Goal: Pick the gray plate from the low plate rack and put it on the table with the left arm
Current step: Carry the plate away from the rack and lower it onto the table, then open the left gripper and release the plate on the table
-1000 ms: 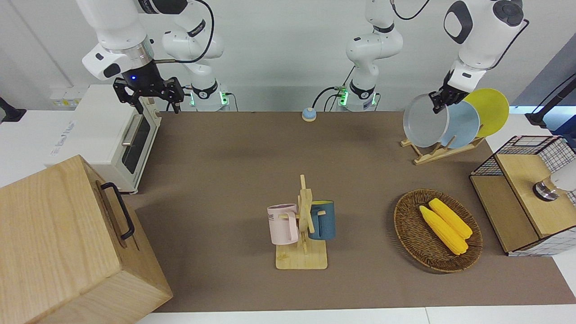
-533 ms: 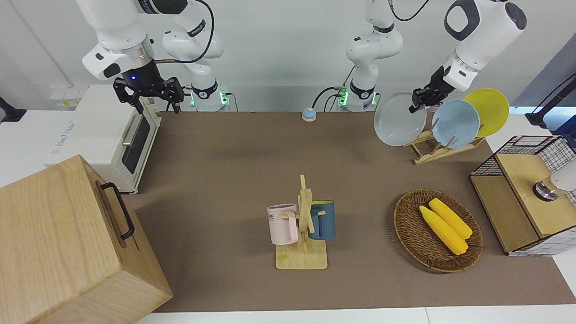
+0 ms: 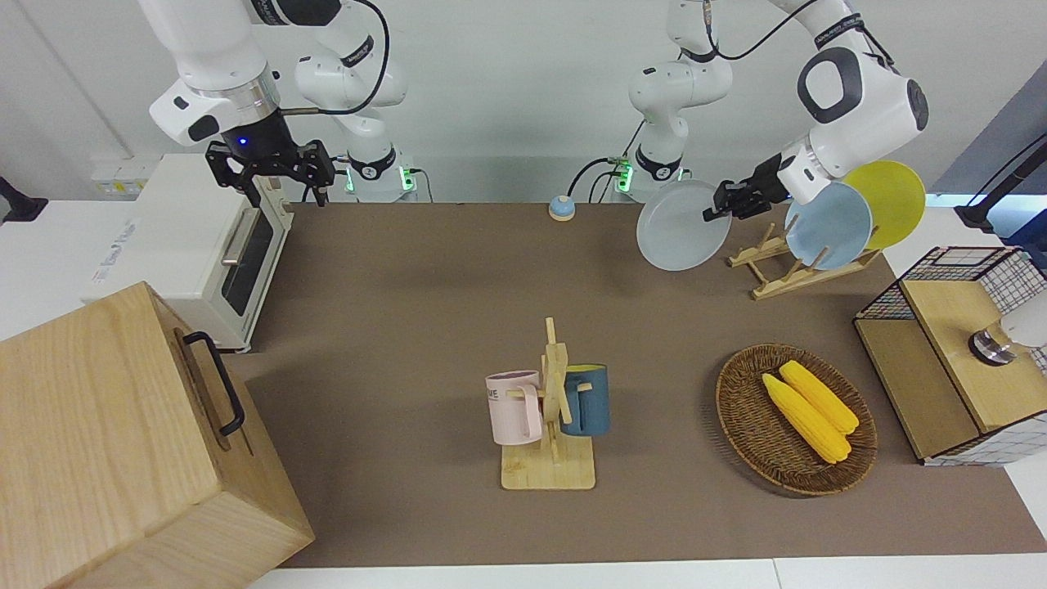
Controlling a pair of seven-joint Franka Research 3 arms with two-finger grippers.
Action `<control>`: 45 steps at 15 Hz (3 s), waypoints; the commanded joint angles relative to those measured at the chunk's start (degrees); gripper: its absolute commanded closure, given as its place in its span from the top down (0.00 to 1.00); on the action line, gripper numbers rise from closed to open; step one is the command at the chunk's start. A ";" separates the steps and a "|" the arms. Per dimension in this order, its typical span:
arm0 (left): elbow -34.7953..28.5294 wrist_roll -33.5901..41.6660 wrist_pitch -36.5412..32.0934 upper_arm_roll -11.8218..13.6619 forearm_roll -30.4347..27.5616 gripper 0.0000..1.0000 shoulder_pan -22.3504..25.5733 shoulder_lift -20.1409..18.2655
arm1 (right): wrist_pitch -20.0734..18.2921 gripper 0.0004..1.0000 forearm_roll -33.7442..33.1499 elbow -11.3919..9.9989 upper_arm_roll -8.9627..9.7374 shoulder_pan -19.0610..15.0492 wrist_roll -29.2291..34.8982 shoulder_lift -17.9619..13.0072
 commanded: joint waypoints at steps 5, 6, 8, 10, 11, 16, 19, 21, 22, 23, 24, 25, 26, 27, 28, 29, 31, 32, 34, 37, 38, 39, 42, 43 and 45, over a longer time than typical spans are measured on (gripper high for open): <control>-5.57 11.52 3.92 0.54 -2.52 0.00 0.47 1.64 | -0.05 0.98 0.15 0.37 -0.34 0.41 0.22 0.02; -6.36 11.79 4.71 0.54 -2.52 0.00 0.47 1.81 | -0.14 0.98 0.15 0.37 -0.34 0.41 0.22 0.02; -7.25 13.71 5.77 0.54 -2.61 0.00 0.47 2.69 | -0.14 0.98 0.15 0.37 -0.34 0.41 0.22 0.02; -7.51 15.13 6.12 0.54 -2.96 0.00 0.47 3.48 | -0.14 0.98 0.15 0.37 -0.34 0.41 0.22 0.02; -7.78 15.30 6.82 0.54 -2.96 0.00 0.39 3.92 | -0.05 0.98 0.15 0.37 -0.34 0.41 0.22 0.02; -10.85 16.36 11.74 0.28 -4.62 0.00 -0.58 5.15 | -0.05 0.98 0.15 0.37 -0.34 0.41 0.22 0.02; -11.99 20.13 13.59 0.19 -5.34 0.00 -1.02 7.17 | -0.05 0.98 0.15 0.37 -0.34 0.41 0.22 0.02; -12.00 20.40 13.77 0.19 -5.42 0.00 -0.58 8.05 | -0.05 0.98 0.15 0.37 -0.34 0.41 0.22 0.02; -12.00 21.01 13.95 0.19 -5.77 0.00 -0.67 8.84 | -0.05 0.98 0.15 0.37 -0.34 0.41 0.22 0.02; -12.00 22.06 14.30 0.28 -5.86 0.00 -0.67 9.45 | -0.14 0.98 0.15 0.37 -0.34 0.41 0.22 0.02; -12.00 22.94 14.65 0.28 -5.86 0.00 -0.32 9.81 | -0.05 0.98 0.15 0.37 -0.34 0.41 0.22 0.02; -12.00 23.91 14.65 0.28 -5.86 0.00 0.03 10.16 | -0.14 0.98 0.15 0.37 -0.34 0.41 0.22 0.02; -12.00 24.62 14.65 0.37 -5.86 0.00 0.21 10.25 | -0.14 0.98 0.15 0.37 -0.34 0.41 0.22 0.02; -12.00 24.71 14.65 0.37 -5.86 0.00 0.30 10.34 | -0.05 0.98 0.15 0.37 -0.34 0.41 0.22 0.02; -12.00 24.71 14.65 0.37 -5.86 0.00 0.30 10.34 | -0.14 0.98 0.15 0.37 -0.34 0.41 0.22 0.02; -12.00 24.71 14.65 0.37 -5.86 0.01 0.21 10.34 | -0.05 0.98 0.15 0.37 -0.34 0.41 0.22 0.02; -12.00 24.71 14.65 0.37 -5.78 0.21 0.21 10.34 | -0.14 0.98 0.15 0.37 -0.34 0.41 0.22 0.02; -12.00 24.71 14.65 0.46 -5.78 0.42 0.21 10.25 | -0.05 0.98 0.15 0.37 -0.34 0.41 0.22 0.11; -11.73 24.62 14.65 0.54 -5.78 0.99 0.21 10.08 | -0.05 0.98 0.15 0.37 -0.34 0.41 0.22 0.02; -10.95 24.71 14.65 1.24 -5.25 0.99 0.38 9.99 | -0.05 0.98 0.15 0.37 -0.34 0.41 0.22 0.02; -10.42 24.62 14.39 1.42 -5.07 0.99 0.47 9.99 | -0.05 0.98 0.15 0.37 -0.34 0.41 0.14 0.02; -9.81 24.62 14.13 1.60 -4.99 0.99 0.39 9.99 | -0.05 0.98 0.15 0.37 -0.34 0.41 0.22 0.02; -6.73 23.75 13.69 1.69 -4.37 0.99 0.47 9.64 | -0.05 0.98 0.15 0.37 -0.34 0.41 0.22 0.02; -5.68 23.48 13.51 2.03 -4.37 0.99 0.47 9.72 | -0.05 0.98 0.15 0.37 -0.34 0.41 0.22 0.02; -3.48 19.55 12.55 2.48 -3.85 0.99 0.47 8.50 | -0.14 0.98 0.15 0.37 -0.34 0.41 0.22 0.02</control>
